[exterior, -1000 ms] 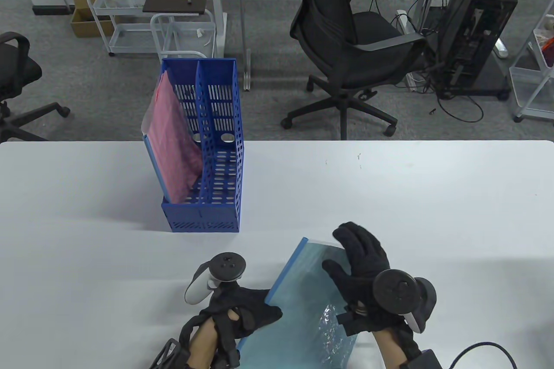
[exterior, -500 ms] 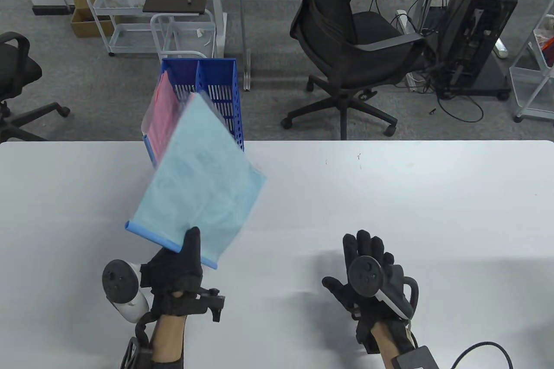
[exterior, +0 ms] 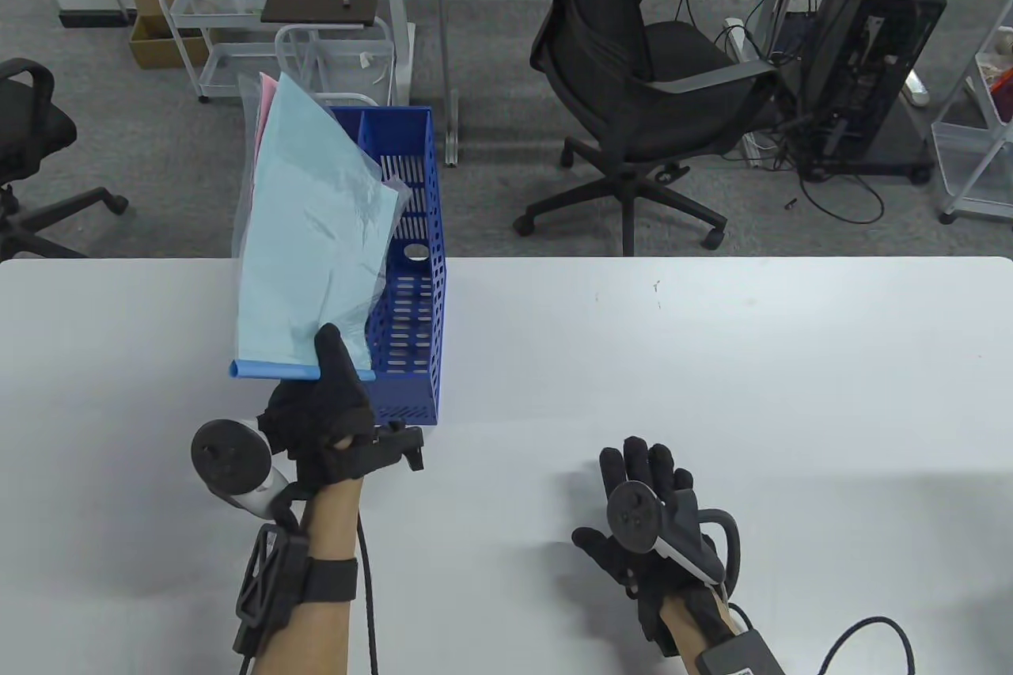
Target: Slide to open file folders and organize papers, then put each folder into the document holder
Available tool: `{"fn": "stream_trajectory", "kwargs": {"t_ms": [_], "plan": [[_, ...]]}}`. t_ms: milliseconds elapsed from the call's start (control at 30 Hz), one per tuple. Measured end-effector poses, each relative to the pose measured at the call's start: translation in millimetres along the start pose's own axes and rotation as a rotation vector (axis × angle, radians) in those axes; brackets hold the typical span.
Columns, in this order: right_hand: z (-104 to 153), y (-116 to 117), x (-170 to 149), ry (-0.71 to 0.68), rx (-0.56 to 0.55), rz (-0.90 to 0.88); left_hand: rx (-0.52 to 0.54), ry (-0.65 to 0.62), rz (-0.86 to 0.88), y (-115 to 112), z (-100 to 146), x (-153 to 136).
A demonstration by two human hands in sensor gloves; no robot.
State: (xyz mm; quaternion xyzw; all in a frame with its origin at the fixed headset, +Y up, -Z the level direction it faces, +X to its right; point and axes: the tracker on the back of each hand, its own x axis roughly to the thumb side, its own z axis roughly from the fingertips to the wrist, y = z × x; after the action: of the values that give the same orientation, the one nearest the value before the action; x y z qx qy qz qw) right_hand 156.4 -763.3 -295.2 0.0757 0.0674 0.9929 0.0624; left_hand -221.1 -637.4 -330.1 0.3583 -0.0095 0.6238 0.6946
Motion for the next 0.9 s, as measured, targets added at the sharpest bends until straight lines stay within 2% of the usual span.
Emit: {"fn": "stream_trajectory", "kwargs": {"t_ms": [400,567,900], "plan": [[2.0,1.5,8.2,-0.033,0.008,0.007,-0.063,0.171,-0.028,-26.4,-10.4,-47.3],[0.1,5.2,7.9,-0.04,0.047,-0.006,-0.124,0.222,-0.025,-31.9,-24.7,-52.5],[-0.9,7.0,8.7,-0.049,0.057,-0.023,-0.133,0.348,0.023,-34.6,-41.9,-66.5]]}}
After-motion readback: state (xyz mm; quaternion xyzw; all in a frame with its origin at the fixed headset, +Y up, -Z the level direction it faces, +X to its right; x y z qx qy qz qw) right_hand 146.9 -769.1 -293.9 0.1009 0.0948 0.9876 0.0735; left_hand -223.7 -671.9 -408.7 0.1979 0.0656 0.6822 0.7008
